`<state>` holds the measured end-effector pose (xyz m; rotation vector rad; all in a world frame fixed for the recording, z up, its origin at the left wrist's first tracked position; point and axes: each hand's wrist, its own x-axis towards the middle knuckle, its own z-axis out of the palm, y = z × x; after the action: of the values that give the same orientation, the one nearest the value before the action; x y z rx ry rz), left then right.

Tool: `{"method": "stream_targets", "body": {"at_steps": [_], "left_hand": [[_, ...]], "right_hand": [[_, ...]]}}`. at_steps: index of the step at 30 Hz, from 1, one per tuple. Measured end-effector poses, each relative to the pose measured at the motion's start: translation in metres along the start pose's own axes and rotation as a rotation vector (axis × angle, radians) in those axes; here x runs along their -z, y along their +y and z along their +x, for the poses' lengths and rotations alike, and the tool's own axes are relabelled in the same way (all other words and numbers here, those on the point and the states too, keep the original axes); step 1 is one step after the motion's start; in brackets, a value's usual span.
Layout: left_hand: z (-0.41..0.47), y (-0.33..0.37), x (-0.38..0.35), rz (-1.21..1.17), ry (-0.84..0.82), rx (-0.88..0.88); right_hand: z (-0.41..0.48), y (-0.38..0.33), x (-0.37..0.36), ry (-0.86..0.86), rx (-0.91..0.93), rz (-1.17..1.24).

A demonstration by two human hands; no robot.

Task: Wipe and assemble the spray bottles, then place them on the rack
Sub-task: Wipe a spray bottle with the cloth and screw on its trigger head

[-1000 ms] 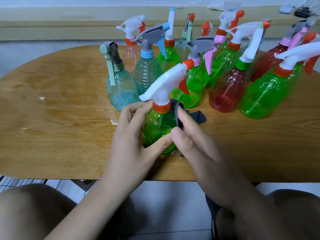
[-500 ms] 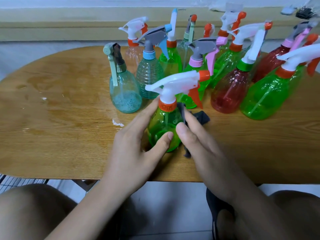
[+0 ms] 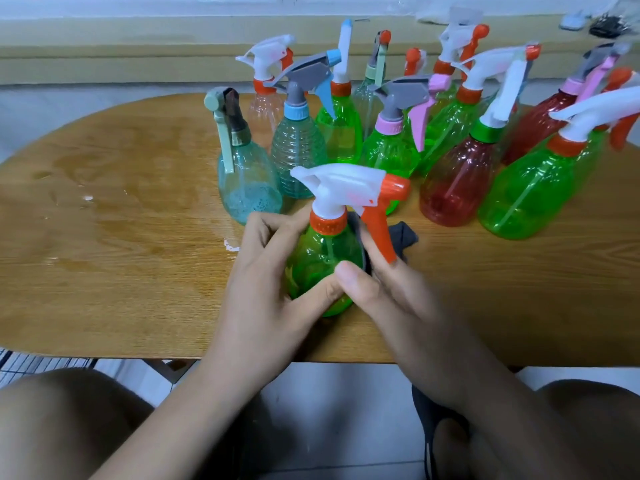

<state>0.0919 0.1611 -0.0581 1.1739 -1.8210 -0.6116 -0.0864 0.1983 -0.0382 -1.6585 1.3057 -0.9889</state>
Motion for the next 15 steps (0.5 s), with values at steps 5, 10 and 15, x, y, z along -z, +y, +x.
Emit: {"method": "stream_targets", "body": {"at_steps": [5, 10, 15], "left_hand": [[0.001, 0.003, 0.007, -0.03, 0.016, -0.04], [0.003, 0.016, 0.009, -0.019, -0.027, -0.077], [-0.003, -0.001, 0.011, -0.008, -0.055, 0.061]], "right_hand": [[0.0, 0.011, -0.001, -0.053, -0.039, 0.037], [0.021, 0.015, -0.002, -0.076, -0.007, 0.198], [0.04, 0.032, -0.006, -0.178, 0.076, 0.404]]}}
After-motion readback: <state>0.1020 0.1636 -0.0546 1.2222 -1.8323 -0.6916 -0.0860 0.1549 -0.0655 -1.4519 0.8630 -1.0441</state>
